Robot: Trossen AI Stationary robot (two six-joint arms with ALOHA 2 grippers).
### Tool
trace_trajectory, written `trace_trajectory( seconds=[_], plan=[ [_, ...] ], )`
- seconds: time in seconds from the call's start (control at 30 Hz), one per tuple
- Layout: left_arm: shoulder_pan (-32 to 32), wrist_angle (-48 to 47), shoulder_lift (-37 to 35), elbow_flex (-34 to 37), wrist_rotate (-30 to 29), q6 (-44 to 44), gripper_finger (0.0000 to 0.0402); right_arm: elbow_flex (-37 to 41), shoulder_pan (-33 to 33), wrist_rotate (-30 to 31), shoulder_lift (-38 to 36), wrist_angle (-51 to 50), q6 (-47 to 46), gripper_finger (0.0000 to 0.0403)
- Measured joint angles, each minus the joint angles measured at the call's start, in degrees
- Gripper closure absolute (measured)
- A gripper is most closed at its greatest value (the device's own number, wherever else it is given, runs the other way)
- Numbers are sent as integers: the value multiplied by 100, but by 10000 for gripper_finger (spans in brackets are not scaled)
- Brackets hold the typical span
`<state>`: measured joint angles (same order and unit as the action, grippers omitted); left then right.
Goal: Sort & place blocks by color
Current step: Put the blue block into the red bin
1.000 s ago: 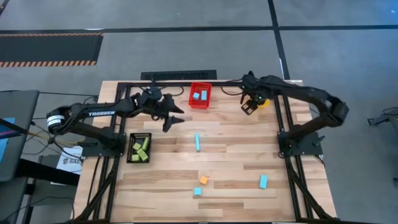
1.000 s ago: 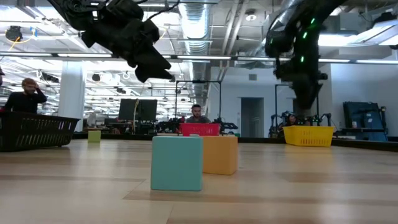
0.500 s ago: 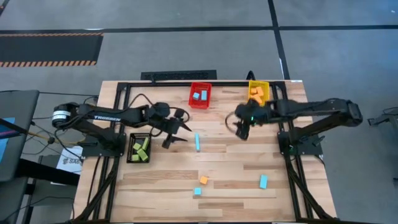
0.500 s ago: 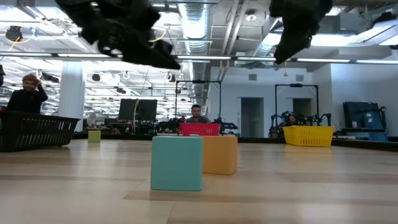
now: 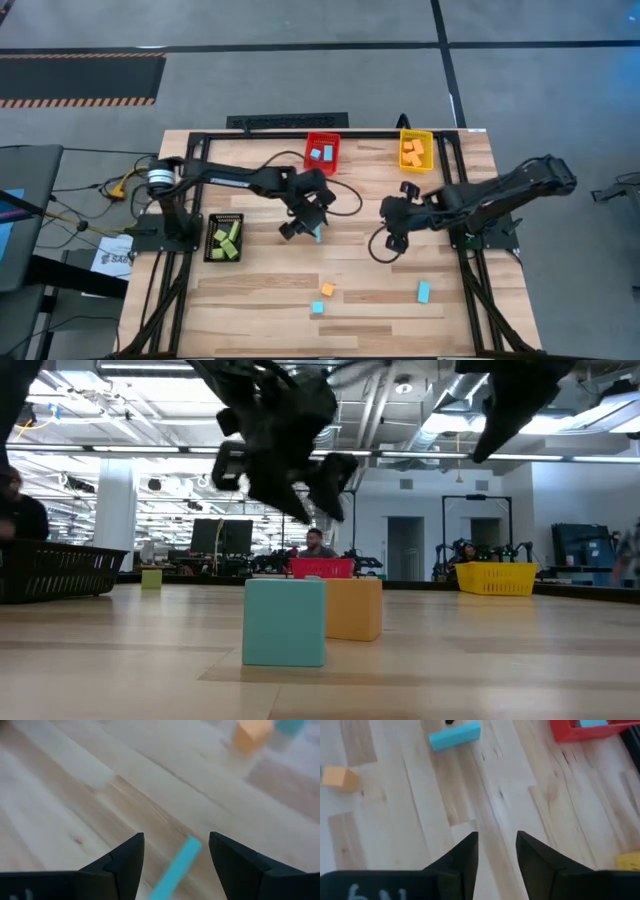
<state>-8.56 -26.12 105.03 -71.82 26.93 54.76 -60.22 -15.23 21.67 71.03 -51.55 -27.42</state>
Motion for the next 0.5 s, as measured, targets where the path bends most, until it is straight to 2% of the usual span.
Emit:
trace_trajectory(
  seconds=[0.17,0.27,0.5],
  plan=[
    [28,-413,442,-255,-358,691,202,616,-120,-67,-254,599,-38,254],
    [39,-149,584,-278,-603,970,206,1073,-113,-95,-445,865,-249,253],
    [34,-232,785,-272,-769,1388,207,1982,-35,-357,-824,1735,-520,256]
  ],
)
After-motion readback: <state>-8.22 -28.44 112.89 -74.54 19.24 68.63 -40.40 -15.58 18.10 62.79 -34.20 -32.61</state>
